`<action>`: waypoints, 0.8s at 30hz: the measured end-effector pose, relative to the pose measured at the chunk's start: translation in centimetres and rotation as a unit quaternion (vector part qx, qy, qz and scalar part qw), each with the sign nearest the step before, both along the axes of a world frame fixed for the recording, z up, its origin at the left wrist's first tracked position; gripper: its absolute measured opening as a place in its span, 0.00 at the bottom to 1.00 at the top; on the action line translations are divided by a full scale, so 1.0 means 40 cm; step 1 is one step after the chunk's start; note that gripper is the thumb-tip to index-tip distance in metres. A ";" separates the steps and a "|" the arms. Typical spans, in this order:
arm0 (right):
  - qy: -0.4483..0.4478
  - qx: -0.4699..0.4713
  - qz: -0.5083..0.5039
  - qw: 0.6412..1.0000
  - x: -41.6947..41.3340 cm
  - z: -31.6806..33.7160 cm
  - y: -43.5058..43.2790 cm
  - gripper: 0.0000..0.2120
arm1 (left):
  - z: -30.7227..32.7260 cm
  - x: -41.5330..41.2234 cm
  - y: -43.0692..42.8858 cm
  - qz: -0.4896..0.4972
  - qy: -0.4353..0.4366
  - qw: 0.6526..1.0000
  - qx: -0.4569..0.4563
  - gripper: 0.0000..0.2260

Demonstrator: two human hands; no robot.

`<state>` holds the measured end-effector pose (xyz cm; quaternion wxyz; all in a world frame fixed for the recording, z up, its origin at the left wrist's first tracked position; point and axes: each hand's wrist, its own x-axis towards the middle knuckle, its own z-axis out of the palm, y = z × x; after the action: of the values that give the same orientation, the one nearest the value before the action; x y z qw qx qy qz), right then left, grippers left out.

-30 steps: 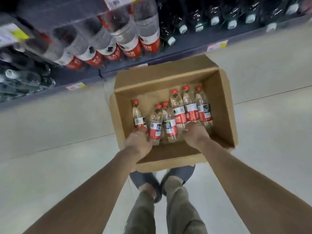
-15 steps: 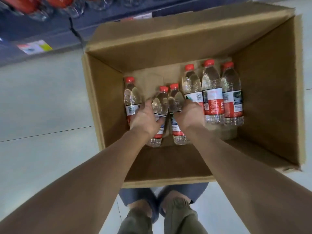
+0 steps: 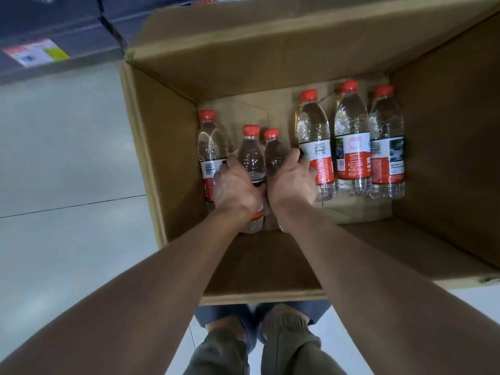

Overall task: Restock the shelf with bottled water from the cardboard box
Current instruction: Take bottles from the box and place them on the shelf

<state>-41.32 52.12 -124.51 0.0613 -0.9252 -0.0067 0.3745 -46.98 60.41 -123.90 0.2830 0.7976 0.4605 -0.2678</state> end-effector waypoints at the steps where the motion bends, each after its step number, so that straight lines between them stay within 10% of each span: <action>1: 0.020 0.016 -0.018 1.000 -0.001 -0.005 0.008 0.25 | 0.013 -0.009 0.006 0.020 -0.010 1.000 -0.004 0.36; 12: 0.060 0.113 -0.095 0.987 0.042 0.083 -0.033 0.19 | 0.221 -0.011 0.061 0.024 -0.204 0.974 -0.099 0.35; 24: -0.072 0.292 -0.160 0.940 0.146 0.782 0.007 0.28 | 0.812 0.003 0.199 -0.023 -0.301 0.950 -0.079 0.36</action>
<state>-35.49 52.39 -93.23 0.3871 -0.8799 0.0285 0.2741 -46.87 68.36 -91.41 0.4641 0.8265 0.3133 -0.0574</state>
